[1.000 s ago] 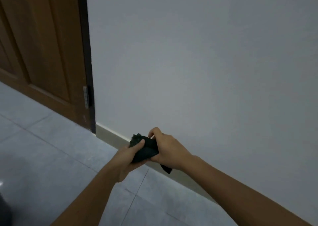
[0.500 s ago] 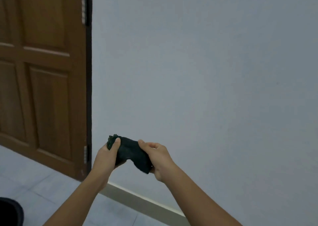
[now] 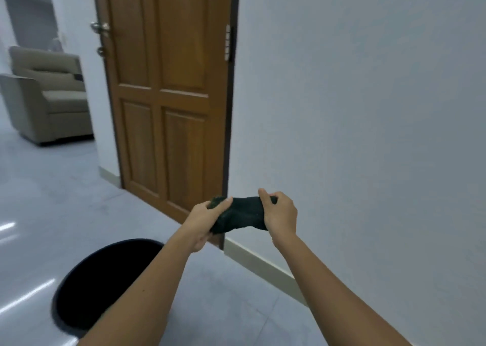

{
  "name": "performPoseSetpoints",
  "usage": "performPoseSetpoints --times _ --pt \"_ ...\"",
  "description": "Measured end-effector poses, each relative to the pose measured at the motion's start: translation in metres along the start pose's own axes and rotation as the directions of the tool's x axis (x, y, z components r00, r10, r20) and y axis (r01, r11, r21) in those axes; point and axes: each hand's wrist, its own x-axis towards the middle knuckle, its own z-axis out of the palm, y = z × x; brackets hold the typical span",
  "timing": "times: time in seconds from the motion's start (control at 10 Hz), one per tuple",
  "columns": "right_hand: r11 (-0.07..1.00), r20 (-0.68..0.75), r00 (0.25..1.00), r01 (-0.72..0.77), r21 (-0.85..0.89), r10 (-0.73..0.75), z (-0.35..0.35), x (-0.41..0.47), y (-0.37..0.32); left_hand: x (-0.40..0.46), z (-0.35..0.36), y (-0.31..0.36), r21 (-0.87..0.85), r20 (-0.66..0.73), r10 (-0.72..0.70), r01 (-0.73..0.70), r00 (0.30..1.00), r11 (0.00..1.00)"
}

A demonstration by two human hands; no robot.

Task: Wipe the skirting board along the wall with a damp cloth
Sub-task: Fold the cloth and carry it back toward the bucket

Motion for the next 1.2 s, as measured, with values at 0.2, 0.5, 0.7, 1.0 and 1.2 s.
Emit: performPoseSetpoints --times 0.2,0.5,0.7,1.0,1.2 --pt "0.853 0.162 0.967 0.249 -0.459 -0.195 0.077 -0.036 -0.006 -0.021 -0.080 -0.023 -0.005 -0.239 0.010 -0.011 0.971 1.000" --pt "0.954 0.325 0.945 0.059 -0.294 0.042 0.171 -0.055 0.026 -0.010 -0.146 -0.081 0.335 -0.566 0.156 0.053 0.810 0.941" --pt "0.940 0.328 0.937 -0.002 -0.341 0.121 0.216 -0.034 0.095 0.033 -0.153 -0.130 0.451 -0.588 0.147 0.172 0.795 0.876" --pt "0.934 0.497 0.830 -0.073 -0.350 0.251 0.285 -0.010 0.204 0.113 -0.184 -0.234 -0.027 -0.441 -0.326 0.351 0.836 0.936" --pt "0.583 0.671 0.574 0.369 -0.724 0.469 0.292 0.014 0.170 0.123 -0.186 -0.229 0.074 -0.542 -0.569 0.710 0.618 0.700"
